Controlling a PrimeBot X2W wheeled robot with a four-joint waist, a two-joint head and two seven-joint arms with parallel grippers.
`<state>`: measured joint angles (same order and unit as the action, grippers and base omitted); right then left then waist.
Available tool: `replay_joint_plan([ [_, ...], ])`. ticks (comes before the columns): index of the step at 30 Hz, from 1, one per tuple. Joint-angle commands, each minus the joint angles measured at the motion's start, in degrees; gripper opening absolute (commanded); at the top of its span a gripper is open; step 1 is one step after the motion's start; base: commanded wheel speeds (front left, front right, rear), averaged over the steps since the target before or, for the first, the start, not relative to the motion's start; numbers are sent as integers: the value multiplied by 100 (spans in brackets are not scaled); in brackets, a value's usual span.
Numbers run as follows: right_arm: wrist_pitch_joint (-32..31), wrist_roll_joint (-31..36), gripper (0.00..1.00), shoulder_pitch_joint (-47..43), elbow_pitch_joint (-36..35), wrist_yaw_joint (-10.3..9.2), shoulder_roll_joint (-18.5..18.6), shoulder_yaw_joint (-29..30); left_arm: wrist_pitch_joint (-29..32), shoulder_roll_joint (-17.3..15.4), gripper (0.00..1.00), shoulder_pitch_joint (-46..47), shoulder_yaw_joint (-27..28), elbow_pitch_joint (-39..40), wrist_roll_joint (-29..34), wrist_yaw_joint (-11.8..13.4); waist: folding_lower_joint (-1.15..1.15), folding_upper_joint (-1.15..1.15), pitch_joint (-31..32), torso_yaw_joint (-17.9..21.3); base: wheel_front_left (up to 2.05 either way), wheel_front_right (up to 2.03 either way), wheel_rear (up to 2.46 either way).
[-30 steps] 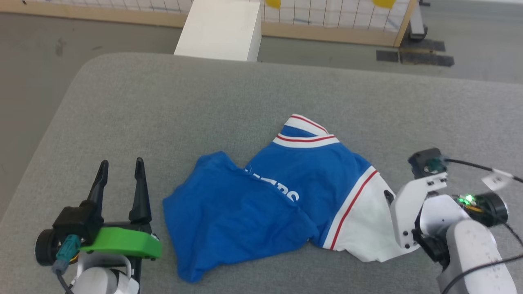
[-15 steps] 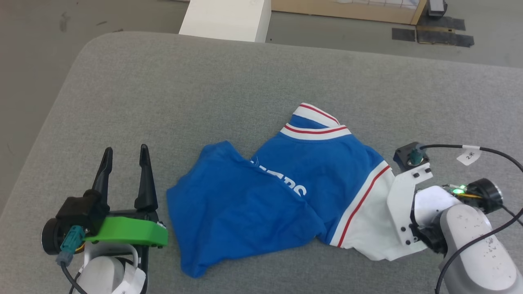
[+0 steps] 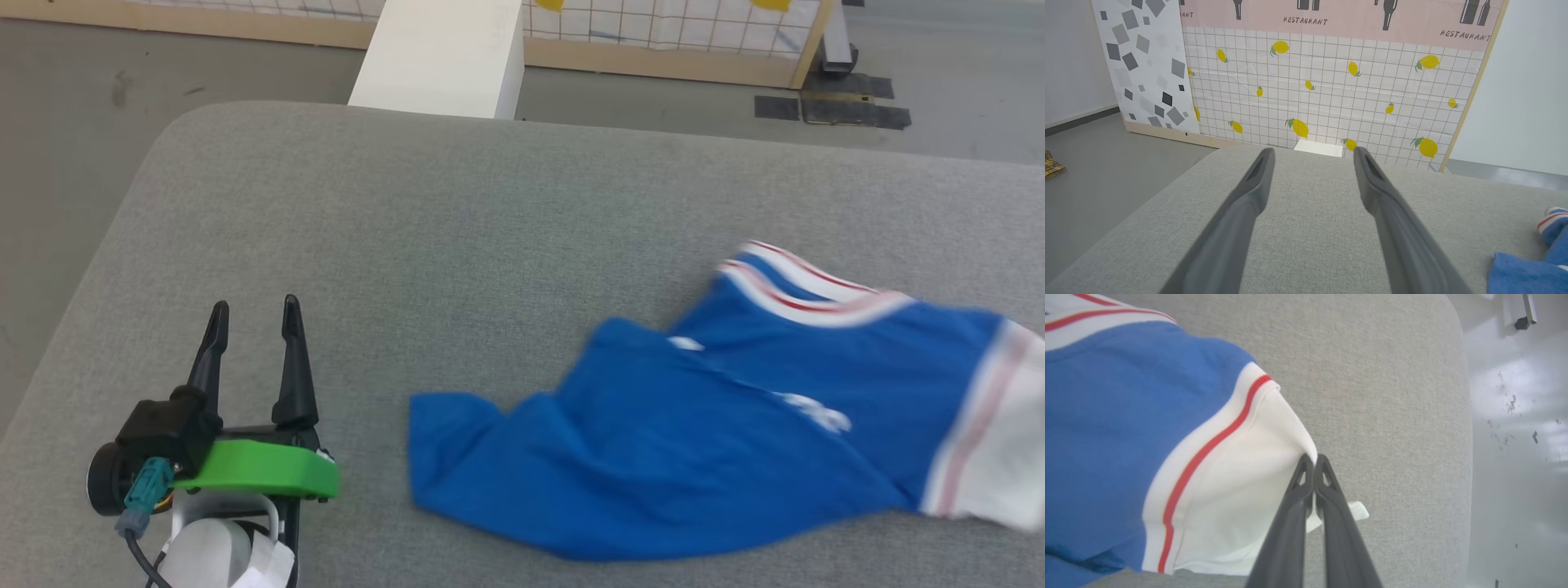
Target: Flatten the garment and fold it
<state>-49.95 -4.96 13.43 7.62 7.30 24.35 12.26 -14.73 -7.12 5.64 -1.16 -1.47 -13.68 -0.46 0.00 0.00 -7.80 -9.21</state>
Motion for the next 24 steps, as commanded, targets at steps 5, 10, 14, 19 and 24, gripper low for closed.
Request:
replay_joint_plan([
  [5,66,282,0,-746,287,19,-183,923,-27,68,100,-28,-33,-80,-59,-57,0,0,-6,65,0,0,0],
  [10,605,278,100,-871,409,19,-782,1431,-25,73,100,4,-68,-191,-103,-85,0,0,-20,146,0,0,0],
  [14,1504,31,100,-543,176,19,-1200,1787,29,79,100,49,-145,-258,-150,-137,0,0,47,212,0,0,0],
  [19,2526,-270,100,-287,-292,19,-1693,2124,396,196,100,267,-428,-390,-396,-295,0,0,159,273,0,0,0],
  [24,2846,-264,100,-416,-622,19,-2000,2032,1488,322,100,900,-1158,-738,-758,-518,0,0,222,430,0,0,0],
])
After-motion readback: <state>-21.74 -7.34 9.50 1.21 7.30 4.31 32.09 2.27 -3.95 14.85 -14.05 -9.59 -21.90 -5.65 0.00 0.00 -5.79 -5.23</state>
